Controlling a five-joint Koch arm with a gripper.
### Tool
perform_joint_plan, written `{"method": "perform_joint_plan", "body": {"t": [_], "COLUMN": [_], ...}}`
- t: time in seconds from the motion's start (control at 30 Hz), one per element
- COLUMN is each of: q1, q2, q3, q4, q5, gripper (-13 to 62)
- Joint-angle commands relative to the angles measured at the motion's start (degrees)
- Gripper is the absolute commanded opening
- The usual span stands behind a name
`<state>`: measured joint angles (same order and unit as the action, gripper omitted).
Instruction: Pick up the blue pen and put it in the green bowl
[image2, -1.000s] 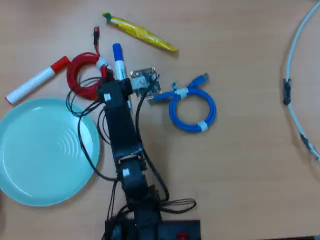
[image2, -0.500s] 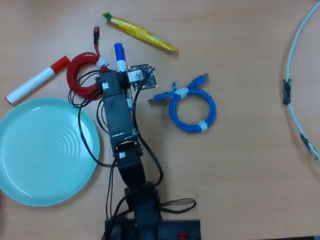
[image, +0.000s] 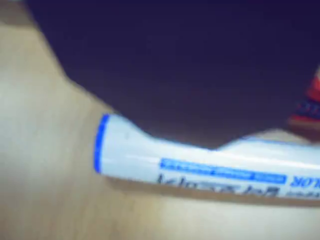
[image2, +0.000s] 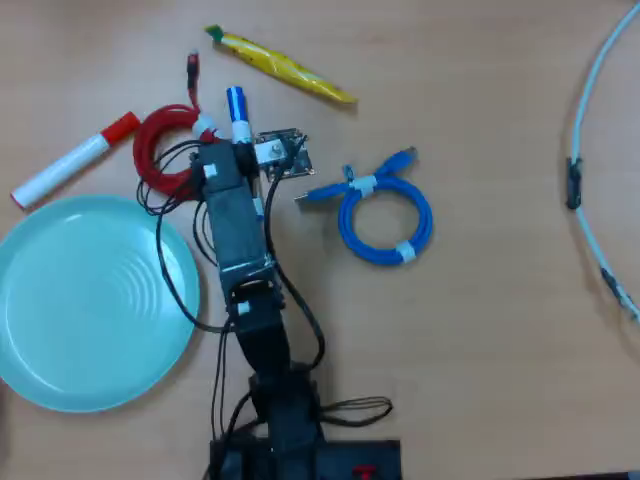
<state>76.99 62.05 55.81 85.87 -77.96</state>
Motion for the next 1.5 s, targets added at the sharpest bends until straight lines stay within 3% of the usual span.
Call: {"method": "perform_joint_plan", "body": {"t": [0.0, 0.4, 0.77, 1.47], "q1": [0.0, 2.0, 6.7, 6.3], "q2": [-0.1, -4.9, -8.0, -14.2], "q3": [-5.9, -7.8, -8.5, -7.7], "q4": [1.2, -5.6, -8.6, -8.5], "q5": [-0.9, 3.7, -3.5, -2.9], "gripper": [41.7, 42.1, 42.2, 41.9]}}
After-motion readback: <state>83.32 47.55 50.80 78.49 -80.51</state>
